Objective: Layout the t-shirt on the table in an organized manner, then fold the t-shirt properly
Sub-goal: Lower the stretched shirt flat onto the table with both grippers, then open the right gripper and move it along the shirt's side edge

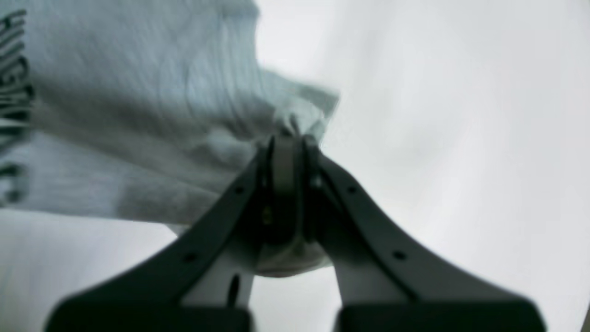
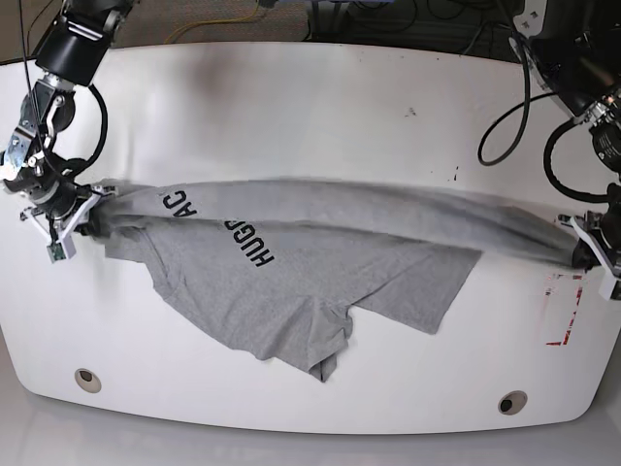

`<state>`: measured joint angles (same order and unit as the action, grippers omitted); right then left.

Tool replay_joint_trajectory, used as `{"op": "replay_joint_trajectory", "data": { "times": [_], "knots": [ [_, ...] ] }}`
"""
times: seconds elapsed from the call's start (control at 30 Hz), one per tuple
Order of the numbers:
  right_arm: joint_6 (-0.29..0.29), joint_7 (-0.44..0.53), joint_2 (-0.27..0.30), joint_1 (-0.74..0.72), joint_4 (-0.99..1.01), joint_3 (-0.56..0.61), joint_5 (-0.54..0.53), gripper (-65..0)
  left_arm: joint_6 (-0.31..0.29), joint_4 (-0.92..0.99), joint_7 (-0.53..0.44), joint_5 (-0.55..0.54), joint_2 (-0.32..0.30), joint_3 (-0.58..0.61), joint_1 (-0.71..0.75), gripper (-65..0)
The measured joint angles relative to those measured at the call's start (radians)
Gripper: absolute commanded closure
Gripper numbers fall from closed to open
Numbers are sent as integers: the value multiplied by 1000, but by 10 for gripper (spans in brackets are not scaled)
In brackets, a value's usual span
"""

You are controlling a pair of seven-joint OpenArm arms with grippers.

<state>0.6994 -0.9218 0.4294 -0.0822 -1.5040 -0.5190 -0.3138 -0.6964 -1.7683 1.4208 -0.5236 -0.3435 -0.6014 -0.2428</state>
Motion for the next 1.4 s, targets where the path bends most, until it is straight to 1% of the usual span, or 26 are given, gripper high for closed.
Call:
{"op": "replay_joint_trajectory", "data": {
  "times": [0.3,0.4,0.5,0.57,0.63,0.7,0.73,0.77,0.8,0.83,0.93,1.0,1.07,1.13,1.27,1.4],
  "knots": [
    [0,12,-5,94,-2,0,-8,0,-1,-1,-7,-8,-28,-77,151,-6],
    [-1,11,-23,124,-8,-13,-5,-2,0,-1,-7,-6,-27,-98,195,-6],
    [0,11,-53,159,-37,-47,-5,-3,0,-1,-7,-5,-25,-121,236,-7],
    [-3,11,-69,183,-61,-64,-5,-19,0,-1,-7,-5,-25,-131,260,-7],
    [-13,10,-83,205,-89,-69,-2,-67,-1,-1,-8,-5,-26,-138,282,-8],
    [-14,9,-98,225,-113,-68,0,-157,-1,-1,-8,-5,-26,-140,303,-8],
    [-14,10,-106,233,-122,-68,-2,-189,0,-1,-8,-5,-26,-140,313,-8],
    [-14,10,-114,240,-129,-68,-2,-246,-1,-1,-7,-4,-26,-140,322,-8],
    [-14,12,-123,246,-135,-69,-1,-279,-1,-1,-8,-5,-26,-140,331,-8],
    [-14,12,-130,251,-137,-69,-2,-327,-1,-1,-8,-5,-25,-140,339,-8],
    [-14,8,-150,263,-139,-69,0,-423,0,-1,-8,-5,-26,-140,359,-8],
    [-15,8,-161,271,-146,-69,2,-466,0,-1,-8,-5,-26,-140,370,-8],
    [-13,8,-164,279,-152,-69,0,-496,0,-1,-8,-5,-26,-140,380,-8],
    [-14,8,-163,285,-160,-69,0,-512,-1,-1,-8,-4,-26,-140,388,-8],
    [-15,10,-161,301,-185,-87,2,-510,-1,-2,-65,-5,-26,-137,414,-8],
    [-11,13,-160,332,-226,-137,-2,-510,-1,-2,-76,0,-26,-135,438,-8]
  ]
}}
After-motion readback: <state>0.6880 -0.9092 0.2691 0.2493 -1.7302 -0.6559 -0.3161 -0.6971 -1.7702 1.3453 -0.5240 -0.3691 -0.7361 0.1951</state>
